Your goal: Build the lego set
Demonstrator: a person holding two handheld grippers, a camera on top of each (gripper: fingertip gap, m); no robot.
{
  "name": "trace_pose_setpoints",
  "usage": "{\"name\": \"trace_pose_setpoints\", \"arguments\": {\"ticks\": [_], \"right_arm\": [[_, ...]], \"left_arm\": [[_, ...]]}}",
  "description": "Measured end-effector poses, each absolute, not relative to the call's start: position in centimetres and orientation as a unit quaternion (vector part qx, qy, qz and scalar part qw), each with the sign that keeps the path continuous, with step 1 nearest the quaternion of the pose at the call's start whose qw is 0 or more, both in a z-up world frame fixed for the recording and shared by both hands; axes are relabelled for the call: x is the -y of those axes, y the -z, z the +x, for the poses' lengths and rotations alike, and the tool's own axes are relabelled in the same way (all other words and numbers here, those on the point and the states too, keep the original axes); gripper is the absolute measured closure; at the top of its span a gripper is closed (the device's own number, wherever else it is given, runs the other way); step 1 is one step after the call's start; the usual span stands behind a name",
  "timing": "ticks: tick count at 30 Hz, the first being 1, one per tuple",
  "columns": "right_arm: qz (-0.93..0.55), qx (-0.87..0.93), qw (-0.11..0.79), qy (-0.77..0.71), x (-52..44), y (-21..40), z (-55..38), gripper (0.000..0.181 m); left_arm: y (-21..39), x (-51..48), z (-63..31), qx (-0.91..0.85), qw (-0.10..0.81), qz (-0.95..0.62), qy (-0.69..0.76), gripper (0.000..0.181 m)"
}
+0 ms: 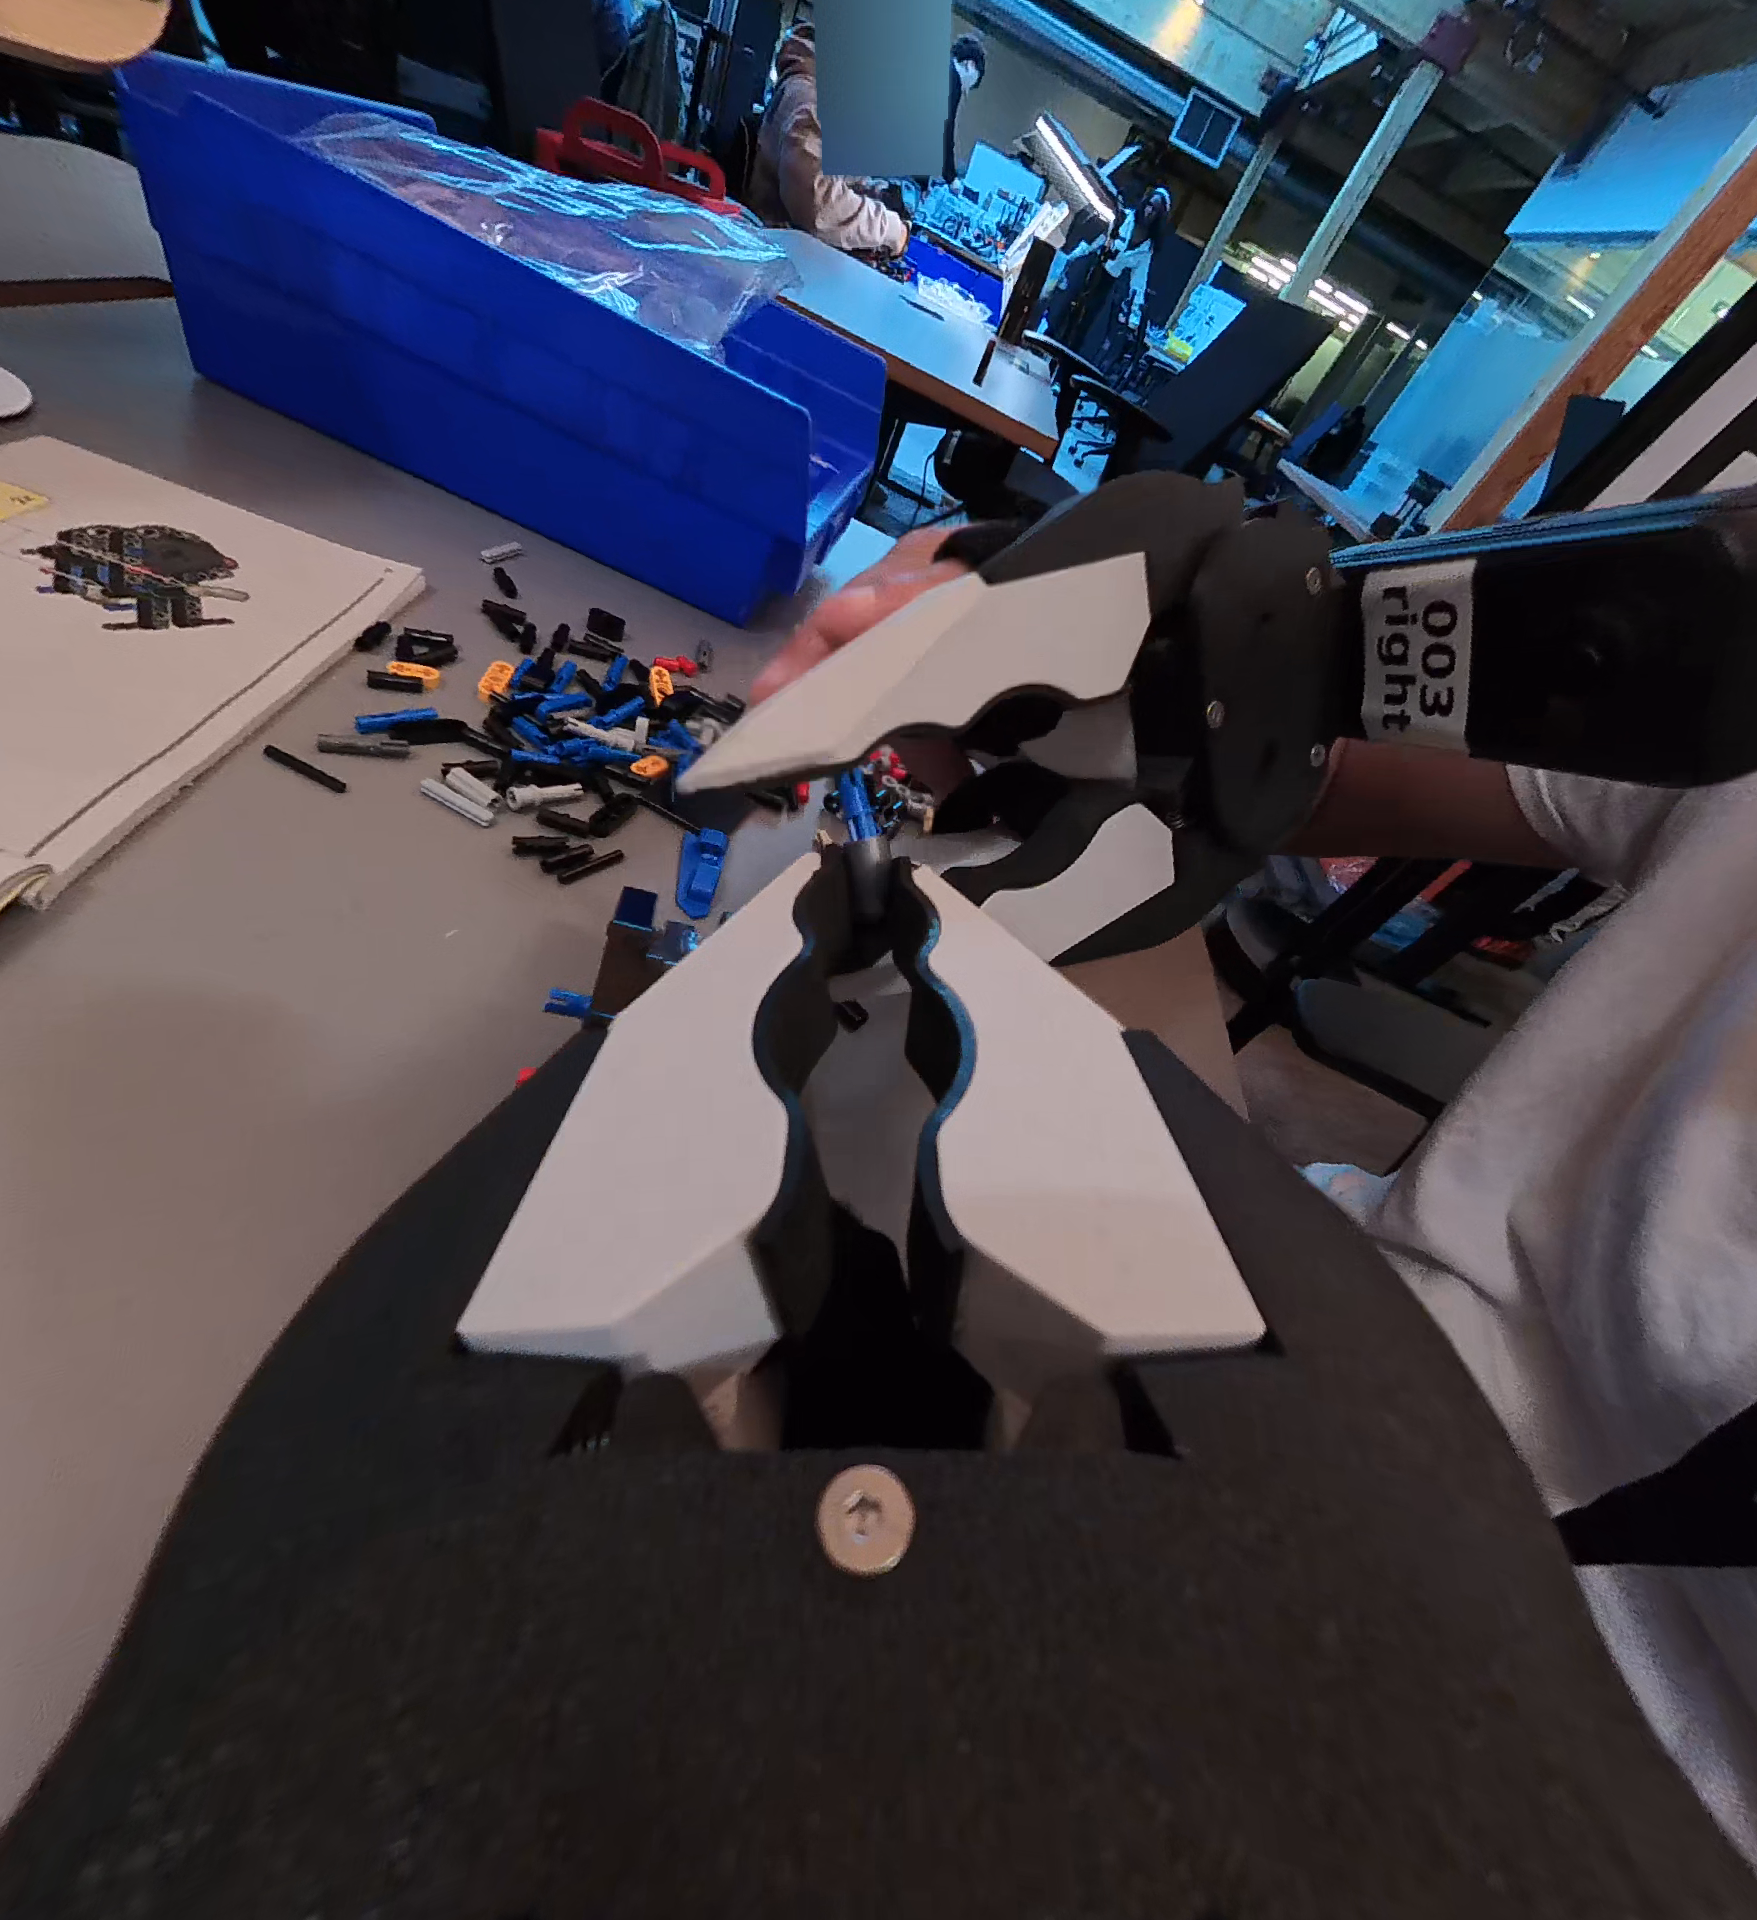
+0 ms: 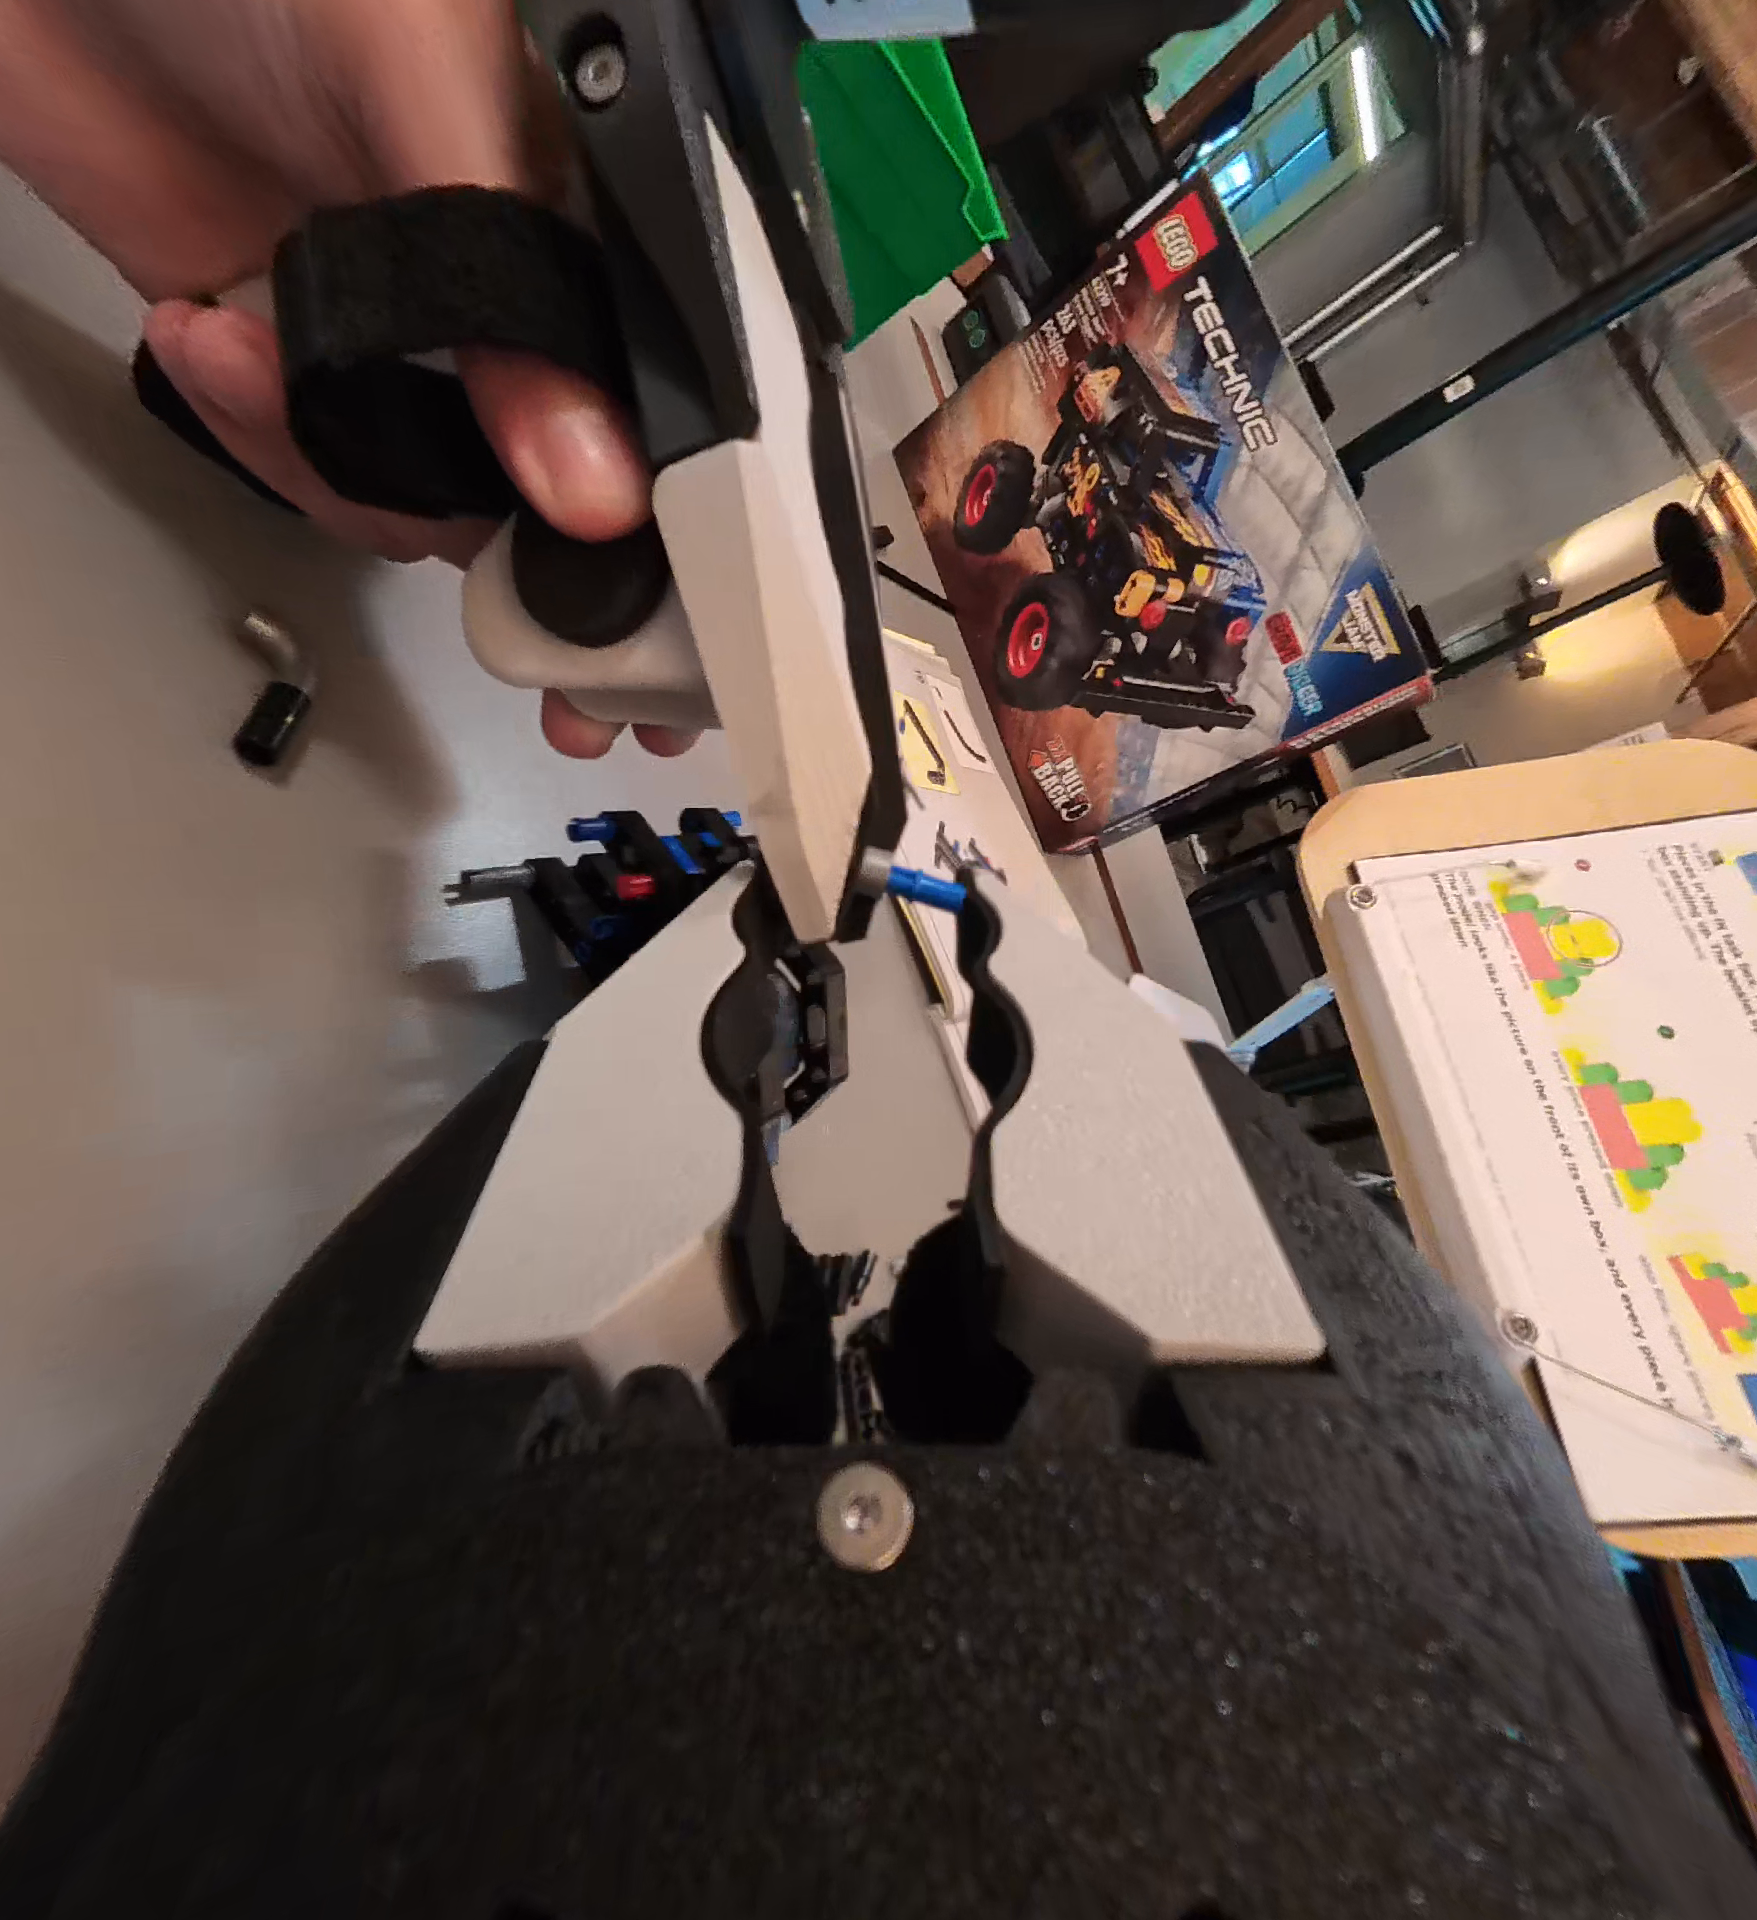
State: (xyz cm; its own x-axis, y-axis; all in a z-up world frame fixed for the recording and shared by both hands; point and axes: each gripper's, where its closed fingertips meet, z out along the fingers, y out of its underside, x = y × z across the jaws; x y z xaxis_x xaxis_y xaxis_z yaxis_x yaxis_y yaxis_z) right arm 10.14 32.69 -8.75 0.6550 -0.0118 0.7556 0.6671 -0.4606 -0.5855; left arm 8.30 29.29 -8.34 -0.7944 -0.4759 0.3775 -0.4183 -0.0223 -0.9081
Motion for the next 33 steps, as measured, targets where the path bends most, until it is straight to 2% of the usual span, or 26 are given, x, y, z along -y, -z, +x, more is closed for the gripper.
{"name": "trace_pose_setpoints", "arguments": {"ticks": [17,33], "right_arm": [[-0.739,0.278,0.411,0.456,-32.8,9.8,10.3,0.152],[-0.749,0.256,0.422,0.442,-32.9,9.5,10.2,0.156]], "left_arm": [[9.8,-29.2,8.2,-0.694,-0.040,-0.360,0.622,0.175],[9.3,-29.0,8.2,-0.706,-0.005,-0.343,0.620,0.176]]}}
